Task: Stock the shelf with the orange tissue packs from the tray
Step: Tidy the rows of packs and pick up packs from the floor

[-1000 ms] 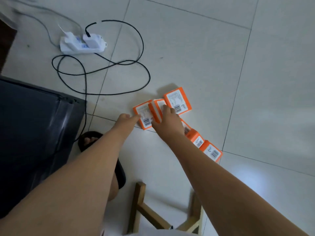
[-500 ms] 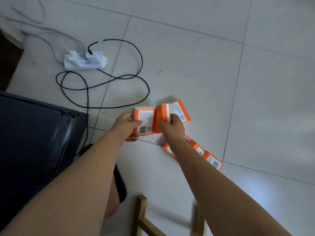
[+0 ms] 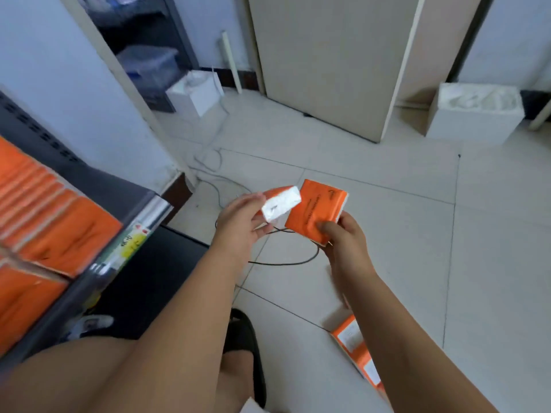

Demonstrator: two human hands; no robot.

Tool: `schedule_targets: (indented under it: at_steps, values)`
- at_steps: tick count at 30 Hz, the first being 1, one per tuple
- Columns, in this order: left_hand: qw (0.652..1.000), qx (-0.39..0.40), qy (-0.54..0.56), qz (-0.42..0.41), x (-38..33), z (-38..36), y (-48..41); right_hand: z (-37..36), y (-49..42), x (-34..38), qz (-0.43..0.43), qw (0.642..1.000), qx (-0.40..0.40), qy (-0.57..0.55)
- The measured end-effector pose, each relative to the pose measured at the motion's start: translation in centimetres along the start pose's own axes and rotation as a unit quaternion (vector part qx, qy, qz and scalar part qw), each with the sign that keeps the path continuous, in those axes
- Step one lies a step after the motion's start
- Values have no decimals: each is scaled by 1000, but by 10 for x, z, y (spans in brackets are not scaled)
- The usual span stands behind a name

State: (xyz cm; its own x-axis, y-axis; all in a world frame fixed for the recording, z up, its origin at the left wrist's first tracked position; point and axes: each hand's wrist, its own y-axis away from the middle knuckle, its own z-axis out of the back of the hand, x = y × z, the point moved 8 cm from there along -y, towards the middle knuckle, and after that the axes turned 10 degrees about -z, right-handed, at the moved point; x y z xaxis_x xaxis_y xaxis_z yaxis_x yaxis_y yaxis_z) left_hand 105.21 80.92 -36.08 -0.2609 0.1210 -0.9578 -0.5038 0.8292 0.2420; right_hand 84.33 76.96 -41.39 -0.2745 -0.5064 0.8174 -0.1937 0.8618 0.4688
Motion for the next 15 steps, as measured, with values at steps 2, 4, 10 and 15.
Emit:
schedule_targets:
  at_steps: [2, 4, 10, 15]
  values:
    - [998, 4, 16, -54, -33, 5, 11, -23, 14, 17, 10, 999, 40, -20]
    - [994, -6, 9, -113, -65, 17, 23, -48, 31, 35, 27, 996, 78, -20]
    - [973, -73, 20, -216, -140, 67, 76, -127, 76, 67, 54, 984, 171, -19]
    - [951, -127, -37, -280, -189, 141, 115, -209, 112, 72, 57, 964, 260, 13]
